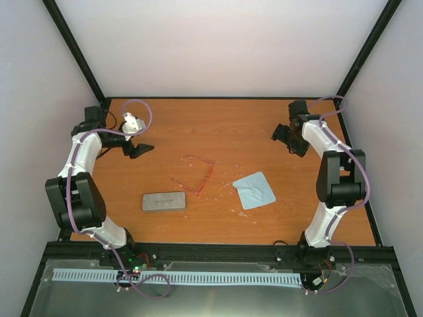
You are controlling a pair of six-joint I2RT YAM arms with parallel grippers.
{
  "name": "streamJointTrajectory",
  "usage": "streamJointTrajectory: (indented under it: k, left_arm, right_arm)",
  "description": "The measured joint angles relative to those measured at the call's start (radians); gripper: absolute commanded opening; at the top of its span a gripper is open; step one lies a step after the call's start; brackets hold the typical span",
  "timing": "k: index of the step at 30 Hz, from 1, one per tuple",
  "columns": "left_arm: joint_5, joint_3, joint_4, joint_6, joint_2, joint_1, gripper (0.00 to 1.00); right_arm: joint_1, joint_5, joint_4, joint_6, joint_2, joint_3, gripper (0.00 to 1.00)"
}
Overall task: Organize the sunglasses
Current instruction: Adjust the glasses cleaning cloth at the center of the board.
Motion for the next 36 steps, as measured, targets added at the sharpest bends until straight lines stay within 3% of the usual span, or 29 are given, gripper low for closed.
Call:
streamJointTrajectory:
  k: [4,5,7,9,10,19,36]
  left_arm:
    - [0.0,0.0,0.002,-0.01,0.005,-0.003,0.83]
    - [-0.001,0.0,0.005,-0.016,0.005,-0.003,0.83]
    - [-0.001,0.0,0.012,-0.031,0.011,-0.005,0.83]
    - [-0.001,0.0,0.021,-0.048,0.023,-0.008,0.82]
    - [-0.001,0.0,0.024,-0.054,0.028,-0.008,0.82]
    - [-0.006,0.007,0.051,-0.093,0.076,-0.016,0.81]
    - [-0.014,0.029,0.066,-0.141,0.088,-0.019,0.8]
  right_arm:
    - [0.0,-0.057,0.055,-0.016,-0.056,-0.067,0.99]
    - [0.0,-0.077,0.079,-0.023,-0.079,-0.091,0.89]
    - [0.006,-0.111,0.114,-0.042,-0.125,-0.132,0.51]
    - [0.017,-0.134,0.121,-0.066,-0.159,-0.148,0.07]
    - [0.027,-0.142,0.121,-0.078,-0.167,-0.148,0.03]
    - [0.175,-0.211,0.033,-0.197,-0.068,-0.146,0.03]
    - [0.185,-0.303,-0.043,-0.295,0.018,-0.173,0.03]
